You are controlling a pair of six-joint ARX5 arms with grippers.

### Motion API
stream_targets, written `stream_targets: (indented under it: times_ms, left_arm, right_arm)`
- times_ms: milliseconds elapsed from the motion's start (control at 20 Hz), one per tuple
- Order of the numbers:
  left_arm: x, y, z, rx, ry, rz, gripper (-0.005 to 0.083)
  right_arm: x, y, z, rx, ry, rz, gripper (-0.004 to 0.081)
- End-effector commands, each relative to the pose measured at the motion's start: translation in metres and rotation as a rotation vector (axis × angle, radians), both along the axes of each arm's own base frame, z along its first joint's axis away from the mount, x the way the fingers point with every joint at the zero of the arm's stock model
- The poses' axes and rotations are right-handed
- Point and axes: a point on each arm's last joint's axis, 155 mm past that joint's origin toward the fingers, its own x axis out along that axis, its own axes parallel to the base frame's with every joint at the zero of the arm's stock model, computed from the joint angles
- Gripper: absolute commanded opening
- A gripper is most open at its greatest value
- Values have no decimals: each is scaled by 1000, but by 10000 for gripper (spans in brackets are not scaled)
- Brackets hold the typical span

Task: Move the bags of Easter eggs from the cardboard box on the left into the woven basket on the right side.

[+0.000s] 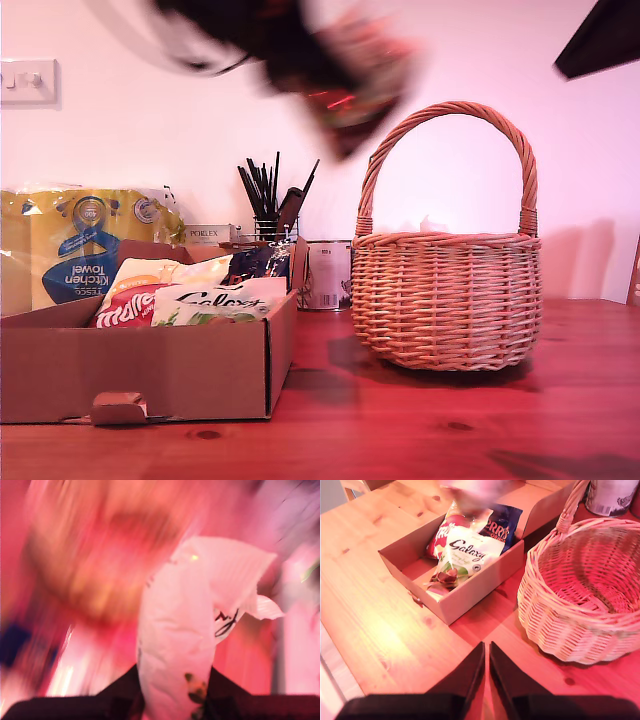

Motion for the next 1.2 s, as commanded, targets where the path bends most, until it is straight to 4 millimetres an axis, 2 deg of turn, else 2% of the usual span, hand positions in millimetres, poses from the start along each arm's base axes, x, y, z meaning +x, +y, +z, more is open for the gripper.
stream_targets:
  times_ms: [0,100,350,600,900,950,1100,1150]
  left_arm:
    - [15,-14,-8,26,-90,46,57]
    - [28,-32,-13,41,-199,72,57]
    - [72,-59,-38,74,-369,190,57]
    - [76,-69,-68,101,-346,185,100]
    - [69,-69,-78,124,-306,179,101]
    - [68,-67,-80,135,-297,178,128]
    - [65,-69,-83,142,-290,171,335]
    - [64,-70,-82,140,-292,170,347]
  right_arm:
    - [-4,-1,10,0,-38,14,-13]
    - [-7,-4,13,-4,-57,8,-13]
    - [-7,-11,21,-8,-102,-20,-13]
    - [-6,-13,21,-23,-116,-27,-13]
    - [-6,-13,21,-23,-117,-26,-13]
    - [-6,-13,21,-24,-117,-26,-13]
    - [-6,-13,21,-24,-117,-26,-13]
    - [-6,-13,21,-24,-117,-26,-13]
